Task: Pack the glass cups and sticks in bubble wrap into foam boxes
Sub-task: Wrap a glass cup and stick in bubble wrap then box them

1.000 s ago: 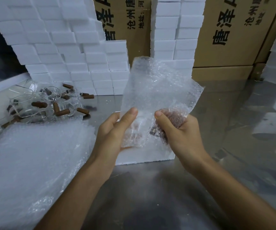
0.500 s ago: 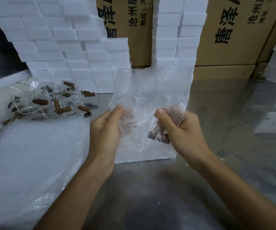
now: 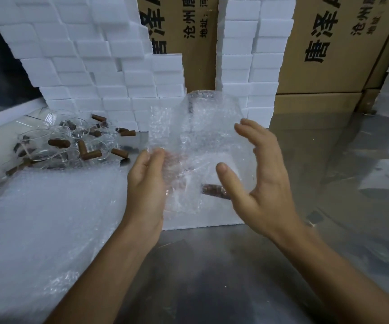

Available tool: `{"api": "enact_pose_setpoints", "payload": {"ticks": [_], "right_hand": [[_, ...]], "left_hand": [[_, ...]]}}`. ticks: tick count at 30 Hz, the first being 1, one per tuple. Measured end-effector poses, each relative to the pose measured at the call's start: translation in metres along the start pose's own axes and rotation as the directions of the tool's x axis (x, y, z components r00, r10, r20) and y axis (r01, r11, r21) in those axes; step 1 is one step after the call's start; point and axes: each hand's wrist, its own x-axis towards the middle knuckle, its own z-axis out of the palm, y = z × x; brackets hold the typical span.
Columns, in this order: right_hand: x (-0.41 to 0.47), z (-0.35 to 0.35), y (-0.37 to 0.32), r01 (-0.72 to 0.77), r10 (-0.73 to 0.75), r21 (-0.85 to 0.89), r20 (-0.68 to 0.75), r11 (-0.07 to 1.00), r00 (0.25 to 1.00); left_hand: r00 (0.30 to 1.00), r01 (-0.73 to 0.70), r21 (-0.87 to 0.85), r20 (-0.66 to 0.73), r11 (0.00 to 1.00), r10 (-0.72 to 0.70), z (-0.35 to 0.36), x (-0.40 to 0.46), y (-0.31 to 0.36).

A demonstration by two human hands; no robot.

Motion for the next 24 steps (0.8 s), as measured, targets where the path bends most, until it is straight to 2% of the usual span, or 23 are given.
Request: {"api": "enact_pose_setpoints", "payload": {"ticks": [6, 14, 20, 24], "right_hand": [[-0.007, 0.003, 0.002, -0.151, 0.140, 0.032, 0.222, 0.988, 0.965], [-0.006, 0.009, -0.001, -0.076, 0.072, 0.026, 0.133, 0.997, 0.988], [-0.008, 0.012, -0.001, -0.241, 0.235, 0.026, 0.141, 0.970, 0.962], [-0.004, 0.010, -0.001, -0.316, 0.308, 0.056, 0.117, 0.947, 0.944]], "left_hand": [[0.991, 0.094, -0.089, 0.100, 0.992, -0.085, 0.003, -0.003, 0.005], [0.978, 0.155, -0.146, 0.164, 0.977, -0.130, 0.002, -0.004, 0.009], [0.965, 0.199, -0.211, 0.210, 0.957, -0.155, 0.002, -0.007, 0.010], [0.955, 0.183, -0.253, 0.275, 0.950, -0.111, 0.000, -0.005, 0.010]]}}
